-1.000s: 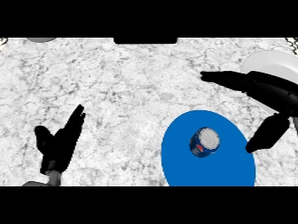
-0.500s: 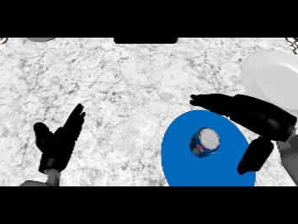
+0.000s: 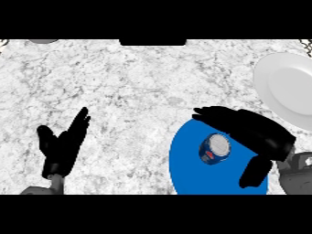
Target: Pick the can from the plate and place it in the plate
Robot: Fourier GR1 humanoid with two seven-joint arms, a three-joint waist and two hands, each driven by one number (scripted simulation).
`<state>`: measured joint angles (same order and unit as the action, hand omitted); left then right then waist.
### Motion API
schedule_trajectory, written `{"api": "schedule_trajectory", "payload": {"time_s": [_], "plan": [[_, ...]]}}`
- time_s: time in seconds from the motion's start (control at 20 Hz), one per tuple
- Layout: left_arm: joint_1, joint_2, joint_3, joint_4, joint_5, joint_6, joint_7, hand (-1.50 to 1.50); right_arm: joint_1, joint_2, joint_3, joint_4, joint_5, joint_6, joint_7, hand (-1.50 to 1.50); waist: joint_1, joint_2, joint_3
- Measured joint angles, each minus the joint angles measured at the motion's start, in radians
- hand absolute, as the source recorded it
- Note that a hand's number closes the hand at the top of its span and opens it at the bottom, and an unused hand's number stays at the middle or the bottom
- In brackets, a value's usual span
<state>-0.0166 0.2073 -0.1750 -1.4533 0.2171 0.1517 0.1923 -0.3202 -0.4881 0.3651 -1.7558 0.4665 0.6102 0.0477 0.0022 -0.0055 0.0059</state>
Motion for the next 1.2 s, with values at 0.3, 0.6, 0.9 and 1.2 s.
{"api": "schedule_trajectory", "payload": {"time_s": [0.3, 0.6, 0.9, 1.2], "plan": [[0.012, -0.010, 0.018, -0.004, -0.016, -0.021, -0.014, 0.00, -0.016, 0.058, 0.007, 0.055, 0.104, -0.011, -0.008, -1.50, 0.002, 0.000, 0.000], [0.007, -0.024, 0.035, -0.001, -0.029, -0.033, -0.004, 0.00, -0.011, 0.082, 0.011, 0.107, 0.175, 0.006, -0.054, -1.50, 0.001, 0.000, 0.000], [0.011, -0.041, 0.037, -0.002, -0.048, -0.033, -0.011, 0.00, -0.010, 0.090, 0.082, 0.148, 0.284, -0.021, -0.125, 1.50, 0.002, 0.001, 0.000], [0.001, -0.042, 0.060, 0.015, -0.051, -0.057, -0.002, 0.00, 0.004, 0.091, 0.080, 0.174, 0.371, -0.098, -0.226, 1.50, 0.001, -0.002, -0.001]]}}
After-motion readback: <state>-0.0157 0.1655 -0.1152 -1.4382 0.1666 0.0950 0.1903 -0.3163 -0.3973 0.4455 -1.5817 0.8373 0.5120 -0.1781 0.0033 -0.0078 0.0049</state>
